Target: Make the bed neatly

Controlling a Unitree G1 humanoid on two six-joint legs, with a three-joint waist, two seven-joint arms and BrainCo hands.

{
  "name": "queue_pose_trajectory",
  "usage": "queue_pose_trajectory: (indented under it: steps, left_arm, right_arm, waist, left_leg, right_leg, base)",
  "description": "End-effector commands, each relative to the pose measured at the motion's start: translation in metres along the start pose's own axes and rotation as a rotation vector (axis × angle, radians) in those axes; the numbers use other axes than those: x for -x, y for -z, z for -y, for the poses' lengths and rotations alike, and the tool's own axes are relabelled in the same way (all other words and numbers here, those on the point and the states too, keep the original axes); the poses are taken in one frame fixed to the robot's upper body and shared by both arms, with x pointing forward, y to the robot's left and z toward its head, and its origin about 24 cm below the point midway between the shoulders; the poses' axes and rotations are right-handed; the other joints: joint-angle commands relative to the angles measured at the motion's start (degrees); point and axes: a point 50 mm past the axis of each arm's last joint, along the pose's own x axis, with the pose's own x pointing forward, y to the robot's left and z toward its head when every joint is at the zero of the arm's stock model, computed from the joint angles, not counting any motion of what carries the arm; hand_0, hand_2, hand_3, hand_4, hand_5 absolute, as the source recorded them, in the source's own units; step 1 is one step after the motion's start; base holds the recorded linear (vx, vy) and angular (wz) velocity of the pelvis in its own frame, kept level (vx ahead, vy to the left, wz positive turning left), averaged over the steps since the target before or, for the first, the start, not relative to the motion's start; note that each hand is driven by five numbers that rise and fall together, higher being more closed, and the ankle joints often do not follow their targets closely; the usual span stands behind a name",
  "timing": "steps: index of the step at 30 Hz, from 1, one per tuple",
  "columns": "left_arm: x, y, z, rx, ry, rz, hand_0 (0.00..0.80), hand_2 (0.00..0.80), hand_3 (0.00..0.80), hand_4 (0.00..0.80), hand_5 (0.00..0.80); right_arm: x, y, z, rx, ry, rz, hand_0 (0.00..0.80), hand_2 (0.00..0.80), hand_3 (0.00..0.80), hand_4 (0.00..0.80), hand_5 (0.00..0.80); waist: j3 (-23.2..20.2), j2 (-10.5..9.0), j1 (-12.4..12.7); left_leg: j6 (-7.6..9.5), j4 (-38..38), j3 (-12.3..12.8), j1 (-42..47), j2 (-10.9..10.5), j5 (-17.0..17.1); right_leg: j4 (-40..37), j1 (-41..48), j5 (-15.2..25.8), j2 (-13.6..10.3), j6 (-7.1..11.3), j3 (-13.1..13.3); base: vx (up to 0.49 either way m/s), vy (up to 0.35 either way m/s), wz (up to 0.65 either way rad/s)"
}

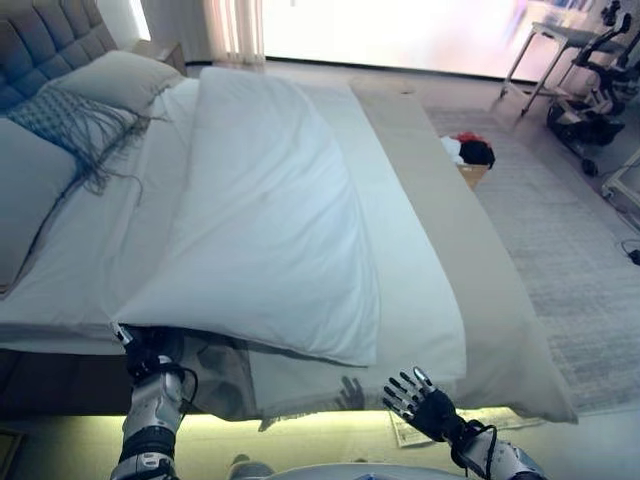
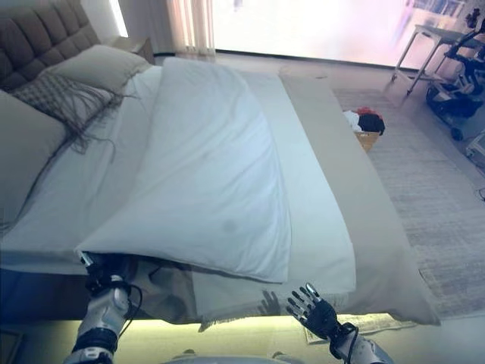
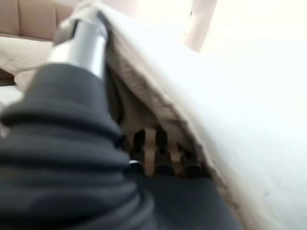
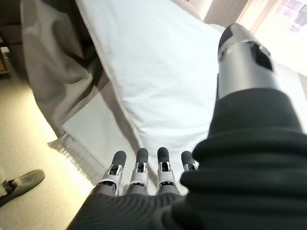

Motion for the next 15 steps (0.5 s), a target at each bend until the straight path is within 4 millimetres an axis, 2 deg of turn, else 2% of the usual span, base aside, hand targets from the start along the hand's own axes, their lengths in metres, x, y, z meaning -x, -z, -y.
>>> queue_pose_trajectory:
  steps: [1,7,15]
  left_arm:
    - [-0.016,-0.059,0.087,-0.074,0.335,0.164,0.000,0.000,0.000,0.000,0.000]
    - [-0.010,-0.097,0.111,-0.087,0.374,0.272,0.000,0.000,0.000,0.000,0.000]
    - [0.013,-0.156,0.126,-0.098,0.373,0.464,0.000,0.000,0.000,0.000,0.000]
  right_arm:
    - [-0.001,-0.021,-0.002,-0.030,-0.030,0.087,0.000,0.000,0.000,0.000,0.000]
    - [-0.001,-0.031,0.001,-0.079,-0.006,0.148,0.000,0.000,0.000,0.000,0.000]
    - [0.004,-0.046,0.007,-0.123,0.018,0.229,0.000,0.000,0.000,0.000,0.000]
  waist:
    - [-1.6,0.28,4.9]
    - [-2.6,1.77,6.7]
    - [-3.5,2.56,9.1]
  left_leg:
    - [2.72,3.3,-0.7,-2.8,-2.4,-2.6]
    - [3.09,2.9,-2.2,-3.2,-3.4,-2.6]
    - [3.44,2.4,-4.1,-3.7,-4.0,-2.4]
  right_leg:
    - [4.2,-0.4,-1.4,-7.8,4.01,-0.8]
    - [4.3,-0.5,-0.9,-8.5,3.71,-1.7]
    - [4.5,-0.4,-1.0,-8.6,3.58,-2.8]
  base:
    - [-0.063,0.043,0.02]
    - [-0.033,0.021,0.03]
    - [-0.001,0.000,0.00]
